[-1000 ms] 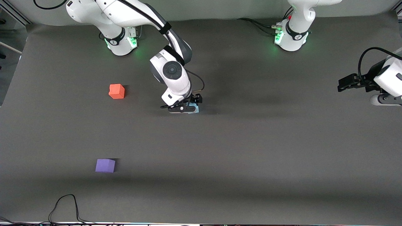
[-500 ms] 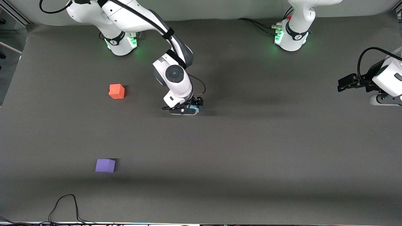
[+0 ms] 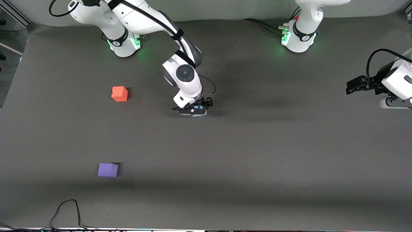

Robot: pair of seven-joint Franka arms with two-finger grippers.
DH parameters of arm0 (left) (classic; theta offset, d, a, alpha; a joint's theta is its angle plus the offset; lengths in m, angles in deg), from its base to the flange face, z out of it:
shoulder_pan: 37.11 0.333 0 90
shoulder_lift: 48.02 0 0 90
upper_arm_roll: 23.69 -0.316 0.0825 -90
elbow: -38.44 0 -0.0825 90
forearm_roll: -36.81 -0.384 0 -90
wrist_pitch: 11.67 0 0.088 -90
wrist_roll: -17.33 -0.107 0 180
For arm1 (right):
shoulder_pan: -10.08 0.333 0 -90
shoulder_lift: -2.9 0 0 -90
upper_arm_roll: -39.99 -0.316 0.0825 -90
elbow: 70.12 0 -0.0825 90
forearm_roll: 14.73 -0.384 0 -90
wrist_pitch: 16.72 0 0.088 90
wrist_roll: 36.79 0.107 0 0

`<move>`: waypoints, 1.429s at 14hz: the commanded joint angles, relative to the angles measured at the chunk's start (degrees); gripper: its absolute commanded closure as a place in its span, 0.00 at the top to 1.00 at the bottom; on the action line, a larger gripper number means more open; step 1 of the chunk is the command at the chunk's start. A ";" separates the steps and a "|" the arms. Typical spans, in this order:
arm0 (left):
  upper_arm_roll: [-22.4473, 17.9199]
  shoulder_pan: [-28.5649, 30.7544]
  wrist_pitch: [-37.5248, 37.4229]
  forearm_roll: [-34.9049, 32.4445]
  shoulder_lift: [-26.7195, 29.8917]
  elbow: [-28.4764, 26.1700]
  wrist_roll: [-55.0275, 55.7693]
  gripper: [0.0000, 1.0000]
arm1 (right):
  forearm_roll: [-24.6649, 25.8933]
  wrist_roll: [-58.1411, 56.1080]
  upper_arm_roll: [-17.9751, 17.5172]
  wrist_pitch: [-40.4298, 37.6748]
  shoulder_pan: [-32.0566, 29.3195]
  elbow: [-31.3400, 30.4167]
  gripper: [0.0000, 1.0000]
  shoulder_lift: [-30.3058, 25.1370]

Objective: Place blue block between orange and purple blocks
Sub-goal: 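Close the right gripper on the blue block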

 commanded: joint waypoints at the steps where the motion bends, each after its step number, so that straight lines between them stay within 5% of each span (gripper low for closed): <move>1: 0.08 0.25 -0.45 -0.85 -0.11 0.16 -1.38 1.00 | -0.23 0.23 0.69 1.51 0.78 0.89 1.00 1.44; 3: 0.26 0.95 -0.36 -0.76 -0.11 0.16 -1.83 1.00 | -0.05 -0.56 0.78 1.16 0.61 1.15 0.93 1.35; 9: 0.17 0.69 1.22 -0.85 0.16 0.25 -1.92 1.00 | 0.04 -1.09 0.87 0.81 0.43 2.47 0.44 1.09; 14: 0.08 0.95 2.98 -0.85 0.42 0.16 -1.92 1.00 | -0.05 -5.65 1.92 -13.91 -1.41 6.15 0.44 -6.98; 20: 0.17 0.69 2.98 -0.85 -0.11 0.25 -1.56 1.00 | -0.57 -12.06 4.46 -37.83 -6.50 19.84 0.44 -17.19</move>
